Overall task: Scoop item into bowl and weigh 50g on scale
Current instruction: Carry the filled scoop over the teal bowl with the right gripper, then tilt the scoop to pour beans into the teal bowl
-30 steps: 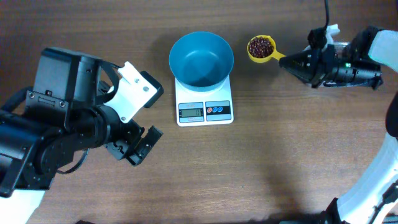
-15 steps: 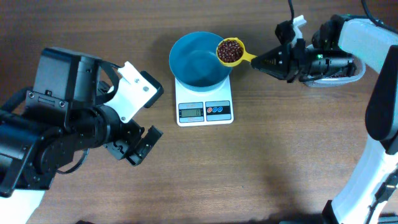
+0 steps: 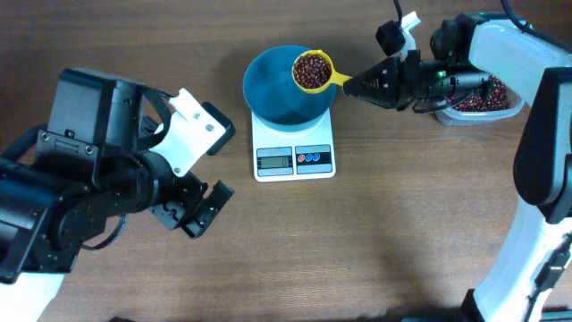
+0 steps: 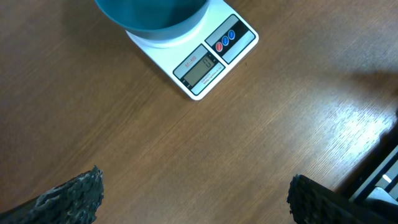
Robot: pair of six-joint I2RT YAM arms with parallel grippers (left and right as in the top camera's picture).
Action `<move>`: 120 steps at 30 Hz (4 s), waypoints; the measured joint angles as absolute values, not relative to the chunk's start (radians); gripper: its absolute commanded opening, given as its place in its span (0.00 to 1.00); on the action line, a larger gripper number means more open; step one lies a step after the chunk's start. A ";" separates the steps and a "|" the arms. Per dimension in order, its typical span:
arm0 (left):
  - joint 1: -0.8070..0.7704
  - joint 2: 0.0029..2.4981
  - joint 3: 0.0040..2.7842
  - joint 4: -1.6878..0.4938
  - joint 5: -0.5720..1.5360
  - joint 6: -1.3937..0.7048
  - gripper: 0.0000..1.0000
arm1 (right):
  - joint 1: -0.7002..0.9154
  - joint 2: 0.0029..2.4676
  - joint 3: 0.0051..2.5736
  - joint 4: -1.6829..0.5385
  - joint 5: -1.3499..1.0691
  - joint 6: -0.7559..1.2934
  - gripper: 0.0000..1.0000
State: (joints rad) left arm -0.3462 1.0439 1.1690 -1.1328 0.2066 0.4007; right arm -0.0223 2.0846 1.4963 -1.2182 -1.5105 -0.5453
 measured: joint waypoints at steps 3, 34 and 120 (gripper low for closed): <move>-0.346 1.044 1.169 -1.132 0.207 0.401 0.99 | -0.022 2.085 1.499 -1.067 -1.510 -0.437 0.04; -0.346 1.045 1.169 -1.133 0.207 0.401 0.99 | 0.014 2.087 1.502 -0.604 -1.300 -0.375 0.04; -0.346 1.045 1.169 -1.133 0.207 0.401 0.99 | 0.277 1.794 1.522 -0.772 -0.520 -0.388 0.04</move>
State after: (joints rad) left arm -0.3462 1.0454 1.1690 -1.1332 0.2070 0.4007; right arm 0.2768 1.7939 1.5223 -0.7719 -0.5201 -0.3882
